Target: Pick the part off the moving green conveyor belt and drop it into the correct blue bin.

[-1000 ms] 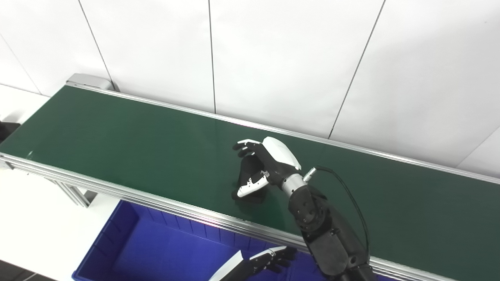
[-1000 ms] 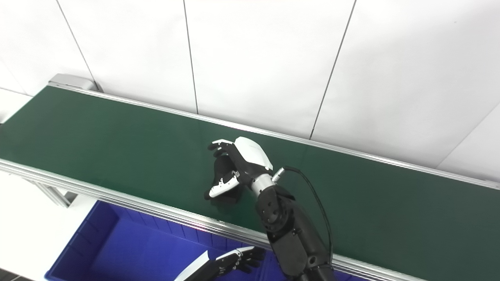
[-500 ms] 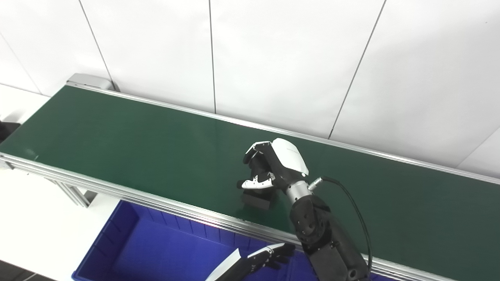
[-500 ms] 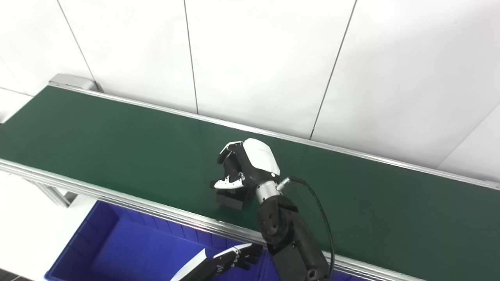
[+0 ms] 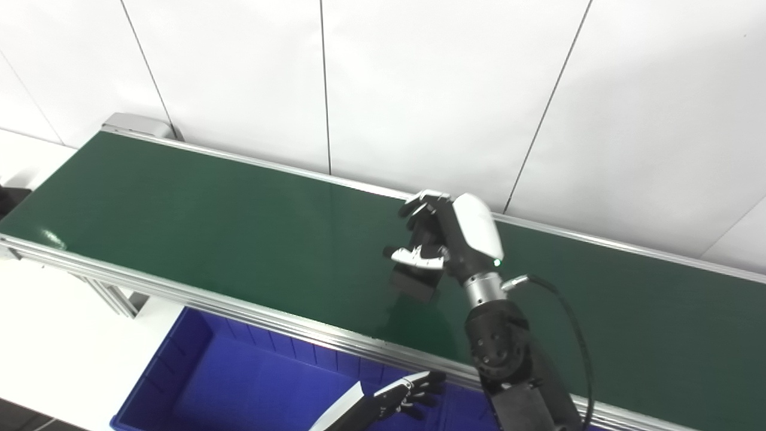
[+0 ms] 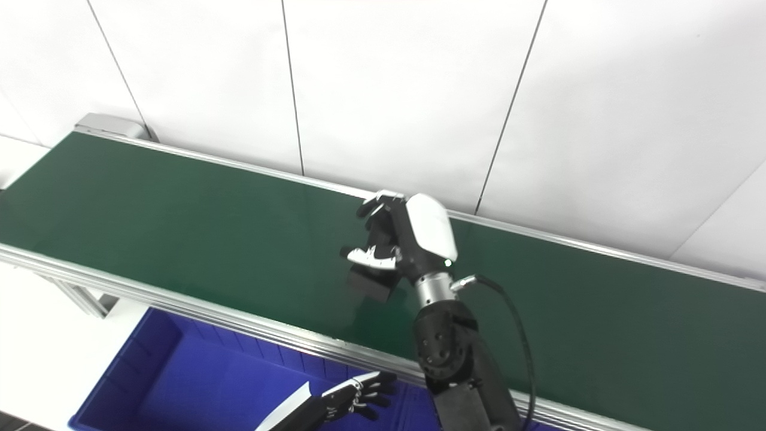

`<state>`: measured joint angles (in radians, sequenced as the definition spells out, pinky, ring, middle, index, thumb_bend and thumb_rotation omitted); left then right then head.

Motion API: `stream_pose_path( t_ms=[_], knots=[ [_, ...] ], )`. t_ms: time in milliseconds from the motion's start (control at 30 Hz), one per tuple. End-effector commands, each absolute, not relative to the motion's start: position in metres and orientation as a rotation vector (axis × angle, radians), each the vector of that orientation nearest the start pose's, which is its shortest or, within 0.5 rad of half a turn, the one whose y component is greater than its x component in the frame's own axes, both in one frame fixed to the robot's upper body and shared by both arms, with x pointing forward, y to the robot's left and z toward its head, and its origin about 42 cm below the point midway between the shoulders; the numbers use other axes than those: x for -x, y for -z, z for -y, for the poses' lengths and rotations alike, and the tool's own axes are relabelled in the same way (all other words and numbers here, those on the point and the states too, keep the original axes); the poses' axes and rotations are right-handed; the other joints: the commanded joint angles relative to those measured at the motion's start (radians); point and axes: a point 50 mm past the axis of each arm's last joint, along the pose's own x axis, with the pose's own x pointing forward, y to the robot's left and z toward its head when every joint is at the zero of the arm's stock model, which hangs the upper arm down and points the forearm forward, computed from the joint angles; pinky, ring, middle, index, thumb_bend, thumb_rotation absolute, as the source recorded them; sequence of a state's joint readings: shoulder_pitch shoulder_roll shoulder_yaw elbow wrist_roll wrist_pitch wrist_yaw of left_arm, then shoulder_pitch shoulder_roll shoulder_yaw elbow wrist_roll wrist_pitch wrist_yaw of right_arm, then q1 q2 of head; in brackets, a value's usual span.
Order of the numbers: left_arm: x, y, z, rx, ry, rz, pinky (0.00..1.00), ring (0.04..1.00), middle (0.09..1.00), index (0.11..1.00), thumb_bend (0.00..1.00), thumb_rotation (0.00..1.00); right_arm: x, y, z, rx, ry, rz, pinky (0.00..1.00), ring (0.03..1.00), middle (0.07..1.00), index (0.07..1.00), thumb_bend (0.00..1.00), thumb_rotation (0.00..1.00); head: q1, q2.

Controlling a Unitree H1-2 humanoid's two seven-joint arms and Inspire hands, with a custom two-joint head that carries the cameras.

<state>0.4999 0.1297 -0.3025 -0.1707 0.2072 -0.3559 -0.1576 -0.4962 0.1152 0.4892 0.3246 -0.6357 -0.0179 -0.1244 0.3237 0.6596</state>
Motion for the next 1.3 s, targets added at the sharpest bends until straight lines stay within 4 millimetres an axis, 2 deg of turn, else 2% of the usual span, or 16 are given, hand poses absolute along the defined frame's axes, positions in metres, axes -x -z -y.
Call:
stream_pose_path(
  t_ms=[0,167,367,533,833,933,967,1067,1267],
  knots=[
    [-0.098,-0.076,-0.178,-0.195,0.421,0.059,0.78,0.844,0.89,0.92,0.95,0.17,-0.373,-0.203,0.009,0.639,-0.396,0.506,0.27,0.367,0.458,0.536,0.51,0.0,-0.02,0.008],
    [-0.097,-0.08,-0.185,-0.199,0.419,0.058,0.83,0.875,0.904,0.925,0.95,0.17,-0.356,-0.212,0.043,0.626,-0.386,0.463,0.29,0.378,0.466,0.537,0.51,0.0,-0.068,0.031],
    [-0.096,-0.088,-0.194,-0.193,0.401,0.075,0.8,0.867,0.911,0.917,0.95,0.16,-0.328,-0.21,0.084,0.608,-0.377,0.379,0.29,0.375,0.475,0.543,0.51,0.0,-0.123,0.065],
    [-0.095,-0.094,-0.202,-0.191,0.398,0.074,0.81,0.875,0.912,0.913,0.94,0.15,-0.309,-0.204,0.106,0.626,-0.371,0.358,0.25,0.359,0.461,0.535,0.51,0.0,-0.171,0.095],
    [-0.095,-0.108,-0.214,-0.212,0.397,0.078,0.8,0.858,0.895,0.913,0.94,0.15,-0.275,-0.199,0.143,0.654,-0.409,0.278,0.28,0.366,0.471,0.542,0.51,0.0,-0.216,0.152],
    [-0.096,-0.114,-0.217,-0.217,0.39,0.075,0.79,0.861,0.898,0.913,0.94,0.15,-0.262,-0.191,0.153,0.677,-0.438,0.232,0.28,0.365,0.467,0.537,0.51,0.0,-0.234,0.185],
    [-0.096,-0.116,-0.218,-0.218,0.388,0.073,0.79,0.864,0.898,0.914,0.93,0.14,-0.259,-0.188,0.155,0.682,-0.447,0.22,0.28,0.366,0.467,0.534,0.51,0.0,-0.234,0.185],
    [-0.1,-0.122,-0.221,-0.225,0.374,0.065,0.8,0.869,0.897,0.912,0.93,0.13,-0.248,-0.172,0.166,0.722,-0.485,0.15,0.29,0.37,0.466,0.531,0.51,0.0,-0.254,0.219],
    [-0.108,-0.128,-0.228,-0.222,0.355,0.05,0.83,0.887,0.909,0.916,0.93,0.15,-0.241,-0.152,0.175,0.777,-0.526,0.069,0.3,0.377,0.489,0.522,0.51,0.0,-0.276,0.246]
  ],
)
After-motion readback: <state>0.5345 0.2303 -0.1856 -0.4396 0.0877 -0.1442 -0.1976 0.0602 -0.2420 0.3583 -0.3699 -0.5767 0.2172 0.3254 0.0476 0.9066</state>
